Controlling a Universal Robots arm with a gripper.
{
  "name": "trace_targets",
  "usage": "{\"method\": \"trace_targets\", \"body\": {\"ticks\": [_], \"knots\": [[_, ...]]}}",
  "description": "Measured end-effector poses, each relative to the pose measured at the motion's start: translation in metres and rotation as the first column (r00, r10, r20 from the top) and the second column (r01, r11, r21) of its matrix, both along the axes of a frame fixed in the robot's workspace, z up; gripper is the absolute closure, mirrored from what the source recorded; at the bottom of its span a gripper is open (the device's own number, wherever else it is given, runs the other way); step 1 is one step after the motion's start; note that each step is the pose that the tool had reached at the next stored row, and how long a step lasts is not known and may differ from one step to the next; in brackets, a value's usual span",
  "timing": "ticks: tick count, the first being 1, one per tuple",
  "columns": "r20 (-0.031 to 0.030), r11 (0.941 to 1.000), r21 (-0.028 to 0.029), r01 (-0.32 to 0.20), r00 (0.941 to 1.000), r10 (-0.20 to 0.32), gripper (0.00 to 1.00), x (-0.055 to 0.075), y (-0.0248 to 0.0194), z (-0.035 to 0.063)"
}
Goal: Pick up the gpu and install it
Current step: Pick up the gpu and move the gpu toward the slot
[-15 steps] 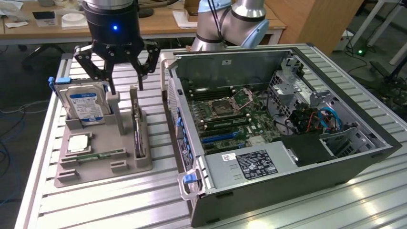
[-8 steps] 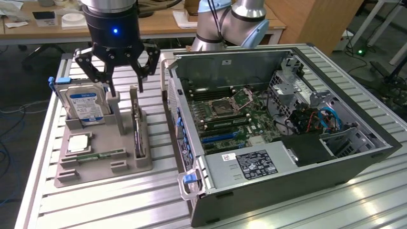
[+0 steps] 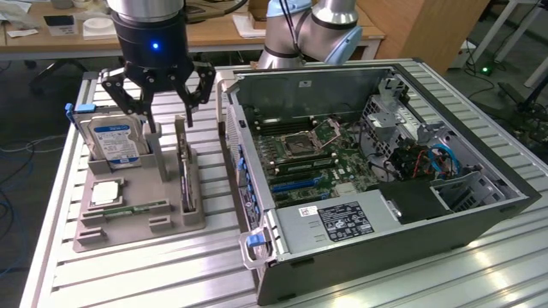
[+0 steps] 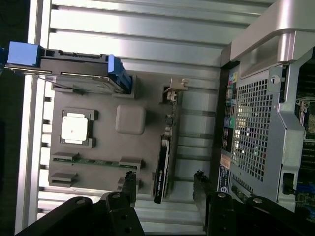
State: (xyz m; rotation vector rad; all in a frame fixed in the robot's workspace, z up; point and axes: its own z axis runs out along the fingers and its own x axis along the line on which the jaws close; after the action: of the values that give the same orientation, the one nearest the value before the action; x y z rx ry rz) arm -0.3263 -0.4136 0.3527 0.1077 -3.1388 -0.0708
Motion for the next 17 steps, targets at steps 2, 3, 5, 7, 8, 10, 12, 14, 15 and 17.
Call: {"method": "trace_targets", "body": {"ticks": [2,3,5,7,8,10,12,14,15,17], "knots": [[0.0,1.0,0.0,-0.001,1.0,0.001,0.41,-0.0001,-0.0003,-0.0009],[-0.0001,1.0,0.0,-0.001,1.0,0.001,0.41,-0.0001,-0.0005,-0.0013],[-0.0001,1.0,0.0,-0.002,1.0,0.002,0.41,-0.0003,-0.0011,-0.0024],[0.0,1.0,0.0,-0.003,1.0,0.003,0.41,-0.0004,-0.0016,-0.0035],[0.0,1.0,0.0,-0.003,1.0,0.003,0.41,-0.0004,-0.0019,-0.004],[-0.0001,1.0,0.0,-0.004,1.0,0.004,0.41,-0.0006,-0.0026,-0.0051],[0.0001,1.0,0.0001,-0.005,1.0,0.005,0.41,-0.0007,-0.0031,-0.0065],[-0.0001,1.0,0.0,-0.006,1.0,0.006,0.41,-0.0008,-0.0039,-0.0076],[-0.0001,1.0,0.0,-0.006,1.0,0.006,0.41,-0.0009,-0.0042,-0.0082],[0.0,1.0,0.0,-0.006,1.0,0.006,0.41,-0.001,-0.005,-0.0096]]}}
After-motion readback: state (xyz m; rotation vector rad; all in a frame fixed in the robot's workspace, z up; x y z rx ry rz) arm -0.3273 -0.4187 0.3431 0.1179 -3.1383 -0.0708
